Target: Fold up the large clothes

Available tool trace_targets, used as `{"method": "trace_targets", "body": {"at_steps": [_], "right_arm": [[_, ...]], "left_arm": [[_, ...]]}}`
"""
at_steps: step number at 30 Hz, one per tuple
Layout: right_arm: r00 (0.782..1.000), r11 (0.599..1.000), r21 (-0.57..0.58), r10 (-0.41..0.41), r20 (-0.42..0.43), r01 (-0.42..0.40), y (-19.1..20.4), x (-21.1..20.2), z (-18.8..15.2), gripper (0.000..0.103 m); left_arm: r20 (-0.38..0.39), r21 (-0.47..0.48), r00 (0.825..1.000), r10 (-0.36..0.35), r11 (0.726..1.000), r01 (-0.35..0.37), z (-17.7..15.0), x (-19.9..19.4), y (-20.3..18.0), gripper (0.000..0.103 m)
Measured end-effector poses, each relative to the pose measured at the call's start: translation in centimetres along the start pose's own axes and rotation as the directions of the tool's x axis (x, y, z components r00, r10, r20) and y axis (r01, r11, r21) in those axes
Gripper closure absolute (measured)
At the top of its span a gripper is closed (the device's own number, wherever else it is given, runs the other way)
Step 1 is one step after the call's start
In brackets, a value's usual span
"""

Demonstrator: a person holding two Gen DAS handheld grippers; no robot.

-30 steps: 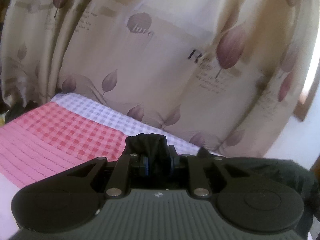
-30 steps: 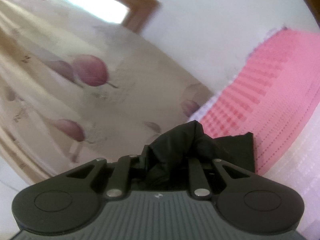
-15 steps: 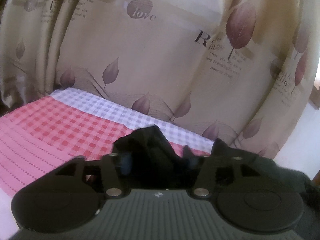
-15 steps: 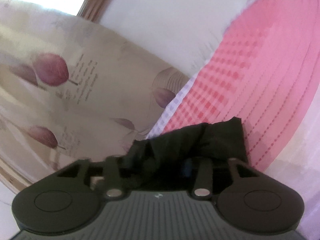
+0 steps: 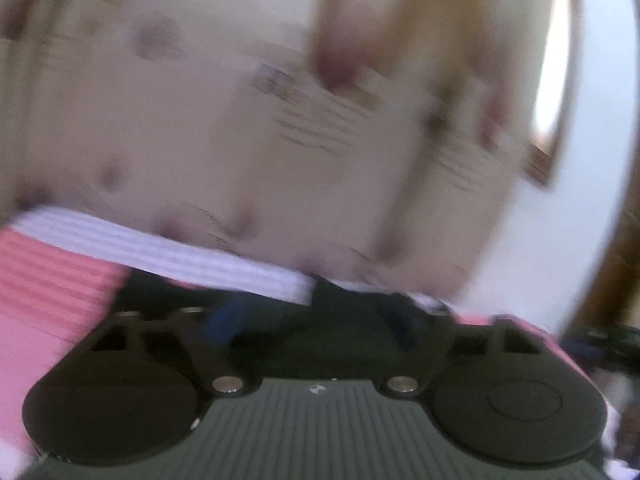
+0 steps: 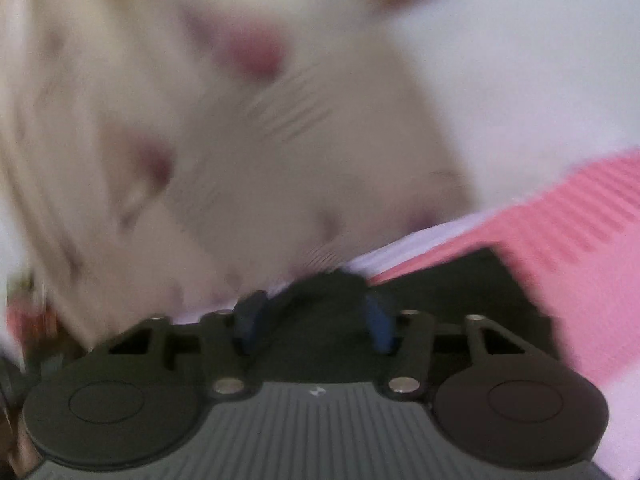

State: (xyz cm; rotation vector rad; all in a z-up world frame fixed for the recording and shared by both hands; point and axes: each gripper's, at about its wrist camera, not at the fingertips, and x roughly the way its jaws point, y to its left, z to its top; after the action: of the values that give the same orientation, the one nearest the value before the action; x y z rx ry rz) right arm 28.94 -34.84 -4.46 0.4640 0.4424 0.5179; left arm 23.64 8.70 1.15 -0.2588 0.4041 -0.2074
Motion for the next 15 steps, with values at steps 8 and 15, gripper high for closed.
{"method": "trace_targets", "body": {"at_steps": [8,15], "right_arm": [[0.967,0.969,-0.246,-0.042,-0.25,-0.021,8.1,11.5,-3.2,0.082],[0.941,0.968,-0.248,-0.116,-0.318,0.035,5.0,13.7,-4.2,0.096]], "left_arm": [[-0.146,0.072,0.987,-0.069,0.994,0.08,-1.4,7.0,-6.0,0.076],[-0.205,0.049,0.978,0.032,0.999,-0.023,-4.9,10.9,-1.8,0.092]]}}
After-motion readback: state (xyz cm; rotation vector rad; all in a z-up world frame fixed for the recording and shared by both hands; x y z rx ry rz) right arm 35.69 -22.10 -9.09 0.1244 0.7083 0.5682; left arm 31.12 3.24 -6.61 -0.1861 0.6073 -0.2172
